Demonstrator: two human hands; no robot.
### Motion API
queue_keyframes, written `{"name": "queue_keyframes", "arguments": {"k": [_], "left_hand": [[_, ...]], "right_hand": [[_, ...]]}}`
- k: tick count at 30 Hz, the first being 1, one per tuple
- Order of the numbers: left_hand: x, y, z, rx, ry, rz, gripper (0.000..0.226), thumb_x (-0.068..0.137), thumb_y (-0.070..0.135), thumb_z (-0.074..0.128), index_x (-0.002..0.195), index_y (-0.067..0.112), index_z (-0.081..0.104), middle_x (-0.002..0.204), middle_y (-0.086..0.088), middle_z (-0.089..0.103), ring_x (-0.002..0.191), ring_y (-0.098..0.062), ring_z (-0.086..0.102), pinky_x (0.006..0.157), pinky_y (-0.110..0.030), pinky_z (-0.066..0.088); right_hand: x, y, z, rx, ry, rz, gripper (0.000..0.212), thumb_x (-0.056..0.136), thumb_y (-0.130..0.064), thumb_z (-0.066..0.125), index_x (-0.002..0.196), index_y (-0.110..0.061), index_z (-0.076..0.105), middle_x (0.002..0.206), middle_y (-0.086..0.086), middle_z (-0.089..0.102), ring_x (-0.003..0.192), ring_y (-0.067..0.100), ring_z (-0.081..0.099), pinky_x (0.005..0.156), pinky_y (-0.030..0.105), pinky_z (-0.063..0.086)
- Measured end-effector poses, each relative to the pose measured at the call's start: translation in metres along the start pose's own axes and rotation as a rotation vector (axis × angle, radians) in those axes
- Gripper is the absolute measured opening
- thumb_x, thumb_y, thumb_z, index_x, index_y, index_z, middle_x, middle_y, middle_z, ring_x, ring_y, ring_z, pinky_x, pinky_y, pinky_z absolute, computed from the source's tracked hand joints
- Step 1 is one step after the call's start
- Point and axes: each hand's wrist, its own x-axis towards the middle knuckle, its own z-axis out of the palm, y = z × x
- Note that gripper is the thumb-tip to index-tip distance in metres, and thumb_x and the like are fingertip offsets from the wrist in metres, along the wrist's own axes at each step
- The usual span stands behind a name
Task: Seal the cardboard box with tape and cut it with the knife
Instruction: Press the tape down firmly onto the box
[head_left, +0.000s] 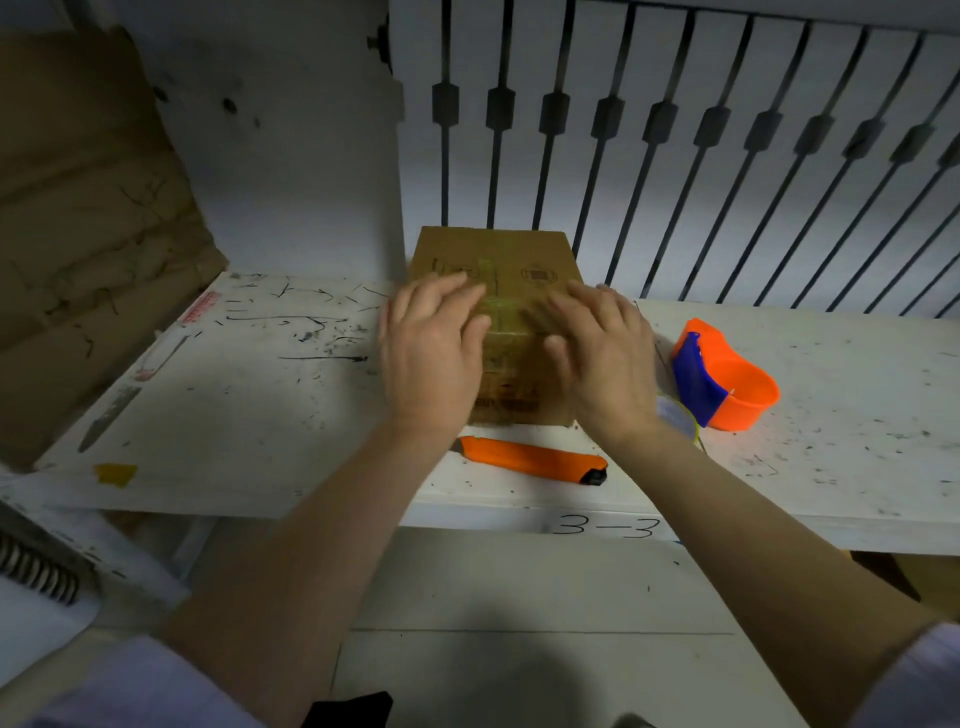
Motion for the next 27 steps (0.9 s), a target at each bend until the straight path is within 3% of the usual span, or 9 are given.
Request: {"name": "queue_keyframes", "arguments": {"k": [3,6,11,15,22,27], "left_hand": [[0.018,-0.014,0.004,0.203,-0.3,0.095,0.051,0.089,0.045,0.044,0.136,0.023,0.042,0.148,0.002,0.04,0.142,-0.021,0.027,0.117,-0.05,0.006],[0.022,-0.027,0.012,0.285,-0.449,0.151,0.058,0.087,0.053,0.041,0.138,0.025,0.039,0.15,0.004,0.037,0.141,-0.019,0.03,0.118,-0.048,0.005],[0.016,-0.04,0.024,0.191,-0.338,0.178,0.052,0.081,0.049,0.054,0.124,0.02,0.057,0.133,0.0,0.058,0.128,-0.024,0.049,0.109,-0.043,0.028],[0.014,-0.045,0.03,0.197,-0.272,0.242,0.052,0.076,0.051,0.055,0.114,0.017,0.065,0.118,-0.002,0.069,0.114,-0.026,0.061,0.099,-0.043,0.042],[0.009,-0.051,0.031,0.251,-0.27,0.341,0.059,0.071,0.043,0.071,0.122,0.016,0.058,0.124,-0.002,0.065,0.118,-0.027,0.058,0.101,-0.046,0.041],[0.007,-0.049,0.024,0.274,-0.348,0.313,0.071,0.07,0.031,0.075,0.133,0.018,0.047,0.138,-0.001,0.053,0.131,-0.025,0.046,0.111,-0.045,0.027]], "right_hand": [[0.01,-0.006,0.011,-0.043,-0.146,0.009,0.05,0.095,-0.039,0.04,0.142,-0.024,0.036,0.153,0.001,0.033,0.144,0.026,0.018,0.115,0.052,0.013],[0.014,-0.004,0.024,-0.107,-0.218,0.018,0.056,0.093,-0.049,0.035,0.143,-0.024,0.032,0.153,0.0,0.032,0.144,0.025,0.018,0.115,0.053,0.012],[0.013,0.002,0.042,-0.13,-0.067,0.006,0.056,0.085,-0.056,0.04,0.128,-0.023,0.054,0.131,0.003,0.057,0.121,0.029,0.049,0.096,0.044,0.038],[0.012,0.006,0.05,-0.119,-0.001,0.001,0.055,0.082,-0.056,0.045,0.125,-0.022,0.057,0.126,0.003,0.06,0.114,0.031,0.053,0.091,0.044,0.041],[0.008,0.01,0.055,-0.163,0.045,-0.053,0.063,0.072,-0.054,0.065,0.124,-0.021,0.055,0.125,0.004,0.06,0.111,0.033,0.053,0.089,0.046,0.041],[0.007,0.007,0.05,-0.188,-0.037,-0.029,0.079,0.061,-0.059,0.071,0.128,-0.023,0.051,0.132,0.002,0.056,0.119,0.031,0.048,0.094,0.047,0.037]]}}
